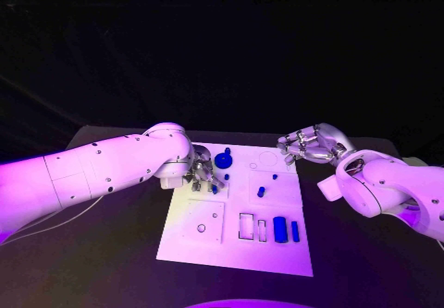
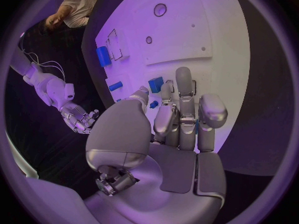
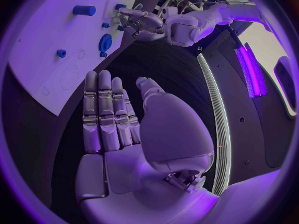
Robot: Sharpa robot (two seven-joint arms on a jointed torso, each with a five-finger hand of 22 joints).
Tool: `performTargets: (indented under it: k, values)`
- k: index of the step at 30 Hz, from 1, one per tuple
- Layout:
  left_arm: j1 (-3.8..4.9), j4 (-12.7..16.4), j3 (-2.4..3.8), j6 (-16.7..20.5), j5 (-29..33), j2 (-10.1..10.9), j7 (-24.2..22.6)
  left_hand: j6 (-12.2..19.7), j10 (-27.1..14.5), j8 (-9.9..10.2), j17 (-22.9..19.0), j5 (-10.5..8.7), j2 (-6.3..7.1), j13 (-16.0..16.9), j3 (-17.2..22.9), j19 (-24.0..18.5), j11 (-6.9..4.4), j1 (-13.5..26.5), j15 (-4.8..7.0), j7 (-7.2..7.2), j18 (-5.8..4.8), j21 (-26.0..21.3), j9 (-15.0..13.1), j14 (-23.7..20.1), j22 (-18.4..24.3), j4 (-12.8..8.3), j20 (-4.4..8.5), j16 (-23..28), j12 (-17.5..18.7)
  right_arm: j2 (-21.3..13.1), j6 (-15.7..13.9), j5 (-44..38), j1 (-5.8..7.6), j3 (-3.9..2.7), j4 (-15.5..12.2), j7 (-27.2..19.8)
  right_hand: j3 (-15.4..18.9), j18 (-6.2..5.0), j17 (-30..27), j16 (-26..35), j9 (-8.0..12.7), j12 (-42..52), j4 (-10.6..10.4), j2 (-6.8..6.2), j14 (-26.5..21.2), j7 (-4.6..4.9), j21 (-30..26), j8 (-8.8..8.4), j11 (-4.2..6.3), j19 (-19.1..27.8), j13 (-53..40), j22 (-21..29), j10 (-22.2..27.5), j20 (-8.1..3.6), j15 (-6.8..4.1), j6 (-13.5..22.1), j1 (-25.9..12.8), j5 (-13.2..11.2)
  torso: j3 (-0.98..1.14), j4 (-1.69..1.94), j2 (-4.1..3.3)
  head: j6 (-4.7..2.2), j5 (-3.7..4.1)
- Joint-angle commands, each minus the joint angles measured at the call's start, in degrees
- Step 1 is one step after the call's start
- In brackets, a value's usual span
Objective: Assemble the parts on the task board
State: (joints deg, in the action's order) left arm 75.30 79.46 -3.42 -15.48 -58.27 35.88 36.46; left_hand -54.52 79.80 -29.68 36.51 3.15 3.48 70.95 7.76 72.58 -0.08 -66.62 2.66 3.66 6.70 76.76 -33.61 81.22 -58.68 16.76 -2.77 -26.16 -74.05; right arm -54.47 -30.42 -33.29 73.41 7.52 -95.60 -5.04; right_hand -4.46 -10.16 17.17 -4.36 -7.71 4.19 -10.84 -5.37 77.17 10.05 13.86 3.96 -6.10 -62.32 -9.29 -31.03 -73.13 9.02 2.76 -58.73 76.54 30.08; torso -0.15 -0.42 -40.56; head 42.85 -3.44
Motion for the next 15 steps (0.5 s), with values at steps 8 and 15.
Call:
performTargets:
  k: [8,15]
  values:
    - [0.03,-0.5,-0.01,-2.1,0.5,-0.3,0.2,0.4,-0.3,0.1,0.2,-0.08,0.58,0.0,1.2,-0.4,-0.02,-0.1,0.34,0.17,-0.49,0.0,-0.3,0.3,-0.1,0.0,-0.20,0.4,0.3,0.1,0.2,-0.5,-0.03,-0.01,0.0,-0.2,-0.4,-0.23,-0.1,0.1,0.1,-0.1,0.1,0.01,-0.2,0.00,-0.2,0.26,0.18,0.3,0.0,0.1,0.3,0.20,0.17,0.5,-0.6,0.3,0.00,-0.01,0.01,0.13,-0.02]
    - [0.03,-0.8,0.00,-2.3,0.9,-0.4,0.2,0.4,-0.2,0.1,0.3,-0.08,0.36,0.0,1.8,-0.4,-0.02,-0.4,0.34,0.17,-0.49,0.0,-0.5,0.3,-0.1,-0.1,-0.21,0.5,0.2,0.1,0.2,-0.5,-0.03,-0.01,0.0,-0.2,-0.4,-0.23,-0.1,0.1,0.1,-0.1,0.1,0.01,-0.2,0.00,-0.2,0.26,0.18,0.3,0.0,0.1,0.3,0.20,0.17,0.5,-0.6,0.3,0.03,-0.05,0.00,0.28,-0.05]
